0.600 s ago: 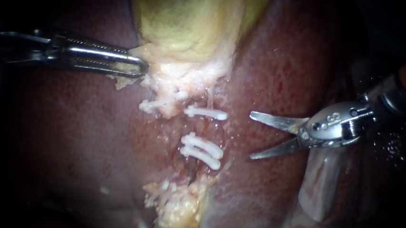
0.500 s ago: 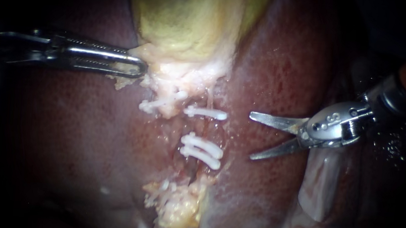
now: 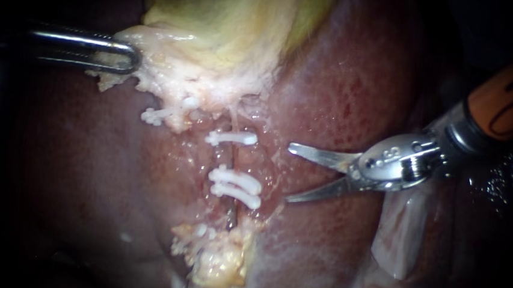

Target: Go to the cutting position right tube

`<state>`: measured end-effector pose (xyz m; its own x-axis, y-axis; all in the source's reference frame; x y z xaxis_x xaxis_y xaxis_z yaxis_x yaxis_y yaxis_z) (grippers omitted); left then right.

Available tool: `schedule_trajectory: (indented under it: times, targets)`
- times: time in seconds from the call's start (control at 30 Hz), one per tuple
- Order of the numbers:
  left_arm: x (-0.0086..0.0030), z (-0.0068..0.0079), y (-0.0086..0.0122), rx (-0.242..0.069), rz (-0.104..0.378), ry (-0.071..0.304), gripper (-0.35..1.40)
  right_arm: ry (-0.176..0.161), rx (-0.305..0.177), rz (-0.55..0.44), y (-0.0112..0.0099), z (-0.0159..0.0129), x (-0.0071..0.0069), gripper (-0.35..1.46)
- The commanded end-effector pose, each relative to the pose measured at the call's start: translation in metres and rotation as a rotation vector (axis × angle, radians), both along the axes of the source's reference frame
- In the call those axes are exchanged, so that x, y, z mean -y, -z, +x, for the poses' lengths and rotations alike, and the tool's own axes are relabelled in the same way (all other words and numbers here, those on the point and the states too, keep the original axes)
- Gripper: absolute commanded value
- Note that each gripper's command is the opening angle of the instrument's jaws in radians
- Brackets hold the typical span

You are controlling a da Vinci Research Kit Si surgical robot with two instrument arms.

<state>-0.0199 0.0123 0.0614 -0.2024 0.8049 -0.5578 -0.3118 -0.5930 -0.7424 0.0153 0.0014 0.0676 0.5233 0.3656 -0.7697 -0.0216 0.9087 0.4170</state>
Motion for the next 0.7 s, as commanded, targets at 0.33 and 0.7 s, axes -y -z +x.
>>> schedule_trajectory:
  times: [0.33,0.7]
  targets:
    - [0.0001,-0.0001,-0.0001,-0.001,-0.001,0.001,-0.35,-0.023,-0.007,0.155,-0.0039,0.0044,-0.0001,1.26]
    - [0.0002,-0.0002,0.0000,-0.002,-0.002,0.002,-0.35,-0.027,-0.063,0.254,-0.0058,0.0073,0.0002,1.26]
